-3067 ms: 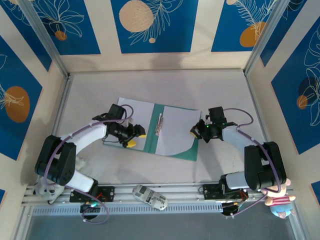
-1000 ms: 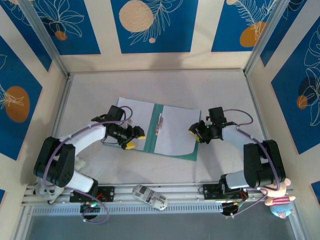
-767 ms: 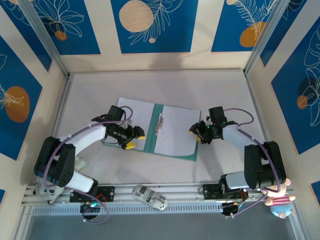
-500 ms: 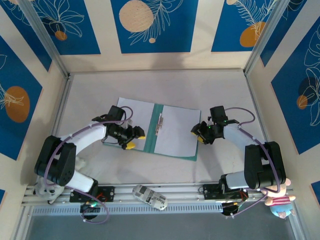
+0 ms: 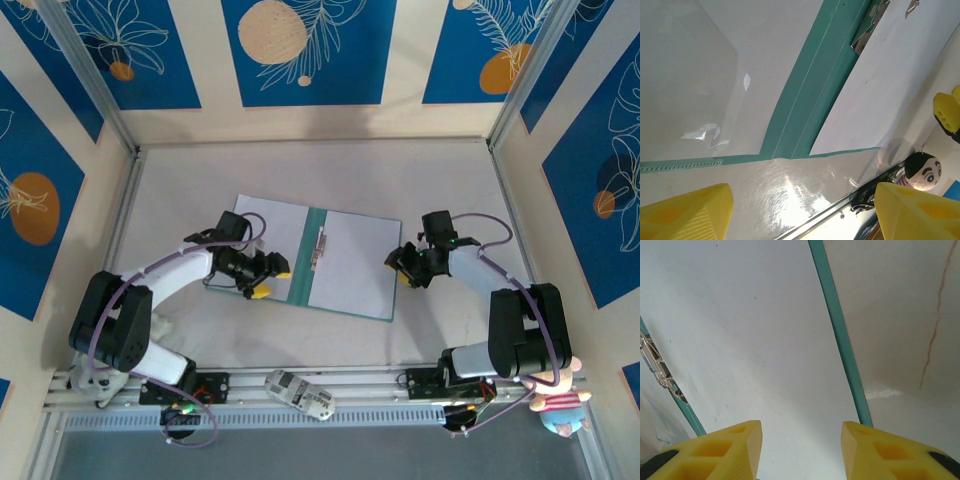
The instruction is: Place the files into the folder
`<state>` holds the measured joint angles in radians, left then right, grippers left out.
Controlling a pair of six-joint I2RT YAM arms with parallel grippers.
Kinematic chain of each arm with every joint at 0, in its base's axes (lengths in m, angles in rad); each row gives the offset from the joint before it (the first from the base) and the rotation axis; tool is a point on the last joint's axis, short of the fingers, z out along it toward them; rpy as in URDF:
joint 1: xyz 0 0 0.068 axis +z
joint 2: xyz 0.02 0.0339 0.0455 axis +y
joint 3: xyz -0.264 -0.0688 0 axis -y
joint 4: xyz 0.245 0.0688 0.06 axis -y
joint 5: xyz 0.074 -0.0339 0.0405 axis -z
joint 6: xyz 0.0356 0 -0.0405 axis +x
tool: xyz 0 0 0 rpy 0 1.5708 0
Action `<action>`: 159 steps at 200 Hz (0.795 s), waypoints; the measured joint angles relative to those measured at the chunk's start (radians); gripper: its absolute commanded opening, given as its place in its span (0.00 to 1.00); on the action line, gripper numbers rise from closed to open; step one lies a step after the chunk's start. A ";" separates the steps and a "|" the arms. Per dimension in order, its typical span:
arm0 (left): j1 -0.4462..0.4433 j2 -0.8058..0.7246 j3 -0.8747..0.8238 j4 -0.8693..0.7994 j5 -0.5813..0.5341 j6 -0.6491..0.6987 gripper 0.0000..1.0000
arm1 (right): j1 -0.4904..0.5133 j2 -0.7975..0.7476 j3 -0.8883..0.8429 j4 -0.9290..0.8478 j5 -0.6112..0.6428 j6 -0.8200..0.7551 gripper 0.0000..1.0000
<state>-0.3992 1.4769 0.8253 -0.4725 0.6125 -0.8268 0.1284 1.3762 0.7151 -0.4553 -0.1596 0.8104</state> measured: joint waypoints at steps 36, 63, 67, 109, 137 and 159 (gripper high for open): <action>0.000 0.000 0.000 0.000 -0.001 0.003 0.75 | -0.003 -0.006 0.018 -0.006 0.000 -0.007 0.46; 0.000 0.002 0.006 -0.023 -0.020 0.033 0.77 | -0.005 -0.029 0.018 -0.011 -0.002 -0.007 0.46; 0.000 0.006 0.012 -0.032 -0.026 0.043 0.77 | -0.005 -0.035 0.018 -0.012 -0.005 -0.007 0.46; 0.001 0.083 0.111 -0.084 -0.118 0.125 0.77 | -0.005 -0.104 0.021 -0.031 -0.017 -0.007 0.47; 0.002 0.169 0.164 -0.088 -0.171 0.181 0.78 | -0.010 -0.146 0.024 -0.059 -0.029 -0.006 0.47; 0.003 0.255 0.178 -0.063 -0.206 0.207 0.78 | -0.021 -0.206 0.024 -0.080 -0.037 -0.007 0.47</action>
<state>-0.3965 1.7321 1.0031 -0.5358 0.4065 -0.6201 0.1074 1.1706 0.7387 -0.5358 -0.1970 0.8036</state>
